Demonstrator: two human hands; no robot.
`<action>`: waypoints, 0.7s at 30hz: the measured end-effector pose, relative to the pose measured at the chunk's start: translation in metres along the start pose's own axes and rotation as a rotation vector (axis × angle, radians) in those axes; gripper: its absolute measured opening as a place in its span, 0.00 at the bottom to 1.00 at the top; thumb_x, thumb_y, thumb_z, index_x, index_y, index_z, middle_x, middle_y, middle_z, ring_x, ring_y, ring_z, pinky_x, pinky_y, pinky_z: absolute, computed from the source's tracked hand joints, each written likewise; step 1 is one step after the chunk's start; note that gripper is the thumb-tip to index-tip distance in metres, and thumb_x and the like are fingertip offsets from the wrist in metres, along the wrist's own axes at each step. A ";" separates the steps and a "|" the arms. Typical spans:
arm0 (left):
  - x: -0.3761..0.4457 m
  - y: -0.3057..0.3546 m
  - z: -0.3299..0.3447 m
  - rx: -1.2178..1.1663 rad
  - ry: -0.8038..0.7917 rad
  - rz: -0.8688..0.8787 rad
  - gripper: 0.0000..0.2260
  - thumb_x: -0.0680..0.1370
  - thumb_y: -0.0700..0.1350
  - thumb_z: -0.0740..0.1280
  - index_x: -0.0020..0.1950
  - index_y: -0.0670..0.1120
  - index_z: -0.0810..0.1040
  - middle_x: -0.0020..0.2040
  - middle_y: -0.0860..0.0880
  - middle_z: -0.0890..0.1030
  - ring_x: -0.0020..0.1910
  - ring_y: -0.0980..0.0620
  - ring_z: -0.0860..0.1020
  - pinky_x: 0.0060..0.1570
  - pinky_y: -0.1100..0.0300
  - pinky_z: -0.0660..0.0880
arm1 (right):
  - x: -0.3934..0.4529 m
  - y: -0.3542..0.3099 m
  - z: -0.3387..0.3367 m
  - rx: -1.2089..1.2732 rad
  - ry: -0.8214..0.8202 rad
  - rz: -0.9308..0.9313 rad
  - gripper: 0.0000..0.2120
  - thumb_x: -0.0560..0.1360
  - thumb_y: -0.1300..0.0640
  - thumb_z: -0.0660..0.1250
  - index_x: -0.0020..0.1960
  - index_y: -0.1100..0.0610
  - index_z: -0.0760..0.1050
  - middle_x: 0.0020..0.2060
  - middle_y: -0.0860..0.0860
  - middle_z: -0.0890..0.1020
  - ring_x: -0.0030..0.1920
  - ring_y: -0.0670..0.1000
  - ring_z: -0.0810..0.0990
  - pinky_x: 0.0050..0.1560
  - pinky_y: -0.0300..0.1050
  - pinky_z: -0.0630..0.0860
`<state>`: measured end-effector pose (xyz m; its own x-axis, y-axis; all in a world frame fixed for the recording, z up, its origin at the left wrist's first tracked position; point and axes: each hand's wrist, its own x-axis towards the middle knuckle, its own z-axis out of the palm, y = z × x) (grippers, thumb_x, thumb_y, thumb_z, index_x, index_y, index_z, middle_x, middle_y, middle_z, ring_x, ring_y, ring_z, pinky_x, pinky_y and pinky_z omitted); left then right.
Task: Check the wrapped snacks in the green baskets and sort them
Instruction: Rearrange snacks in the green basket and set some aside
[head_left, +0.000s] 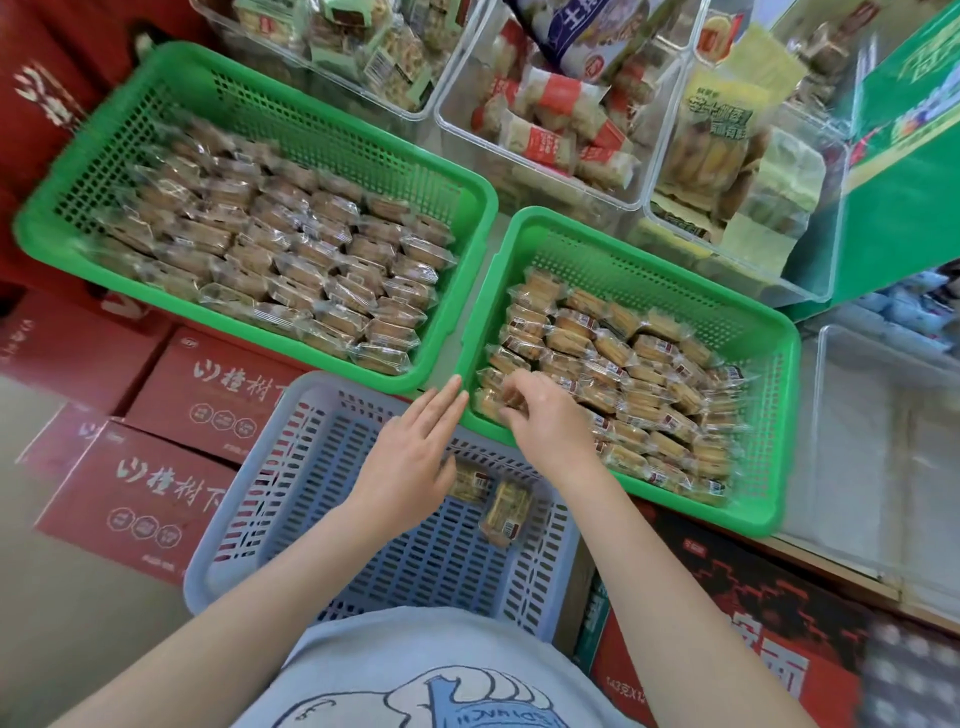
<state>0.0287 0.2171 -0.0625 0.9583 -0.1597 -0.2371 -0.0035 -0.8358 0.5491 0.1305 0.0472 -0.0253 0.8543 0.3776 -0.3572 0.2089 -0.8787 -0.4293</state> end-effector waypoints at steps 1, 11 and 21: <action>0.000 0.001 0.001 0.001 -0.001 -0.005 0.31 0.82 0.44 0.63 0.82 0.44 0.55 0.82 0.51 0.46 0.81 0.46 0.55 0.73 0.45 0.66 | 0.005 0.000 0.004 -0.024 -0.006 -0.007 0.05 0.79 0.59 0.68 0.54 0.57 0.78 0.47 0.50 0.76 0.51 0.53 0.75 0.46 0.46 0.68; 0.001 0.005 0.006 -0.042 0.018 -0.042 0.32 0.81 0.43 0.62 0.83 0.46 0.53 0.82 0.53 0.44 0.82 0.49 0.51 0.75 0.46 0.63 | 0.034 -0.001 0.010 -0.128 0.074 0.037 0.07 0.79 0.59 0.67 0.55 0.60 0.77 0.50 0.55 0.78 0.54 0.57 0.76 0.46 0.47 0.72; 0.001 0.002 0.000 -0.113 0.013 -0.064 0.30 0.83 0.44 0.60 0.83 0.52 0.52 0.81 0.59 0.45 0.82 0.51 0.51 0.77 0.49 0.59 | 0.035 -0.015 0.018 -0.373 0.098 0.137 0.09 0.78 0.66 0.63 0.57 0.60 0.76 0.59 0.56 0.75 0.61 0.57 0.72 0.58 0.49 0.71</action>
<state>0.0293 0.2154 -0.0616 0.9591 -0.1010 -0.2646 0.0890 -0.7794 0.6201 0.1486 0.0787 -0.0461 0.9239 0.2357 -0.3016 0.2326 -0.9715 -0.0466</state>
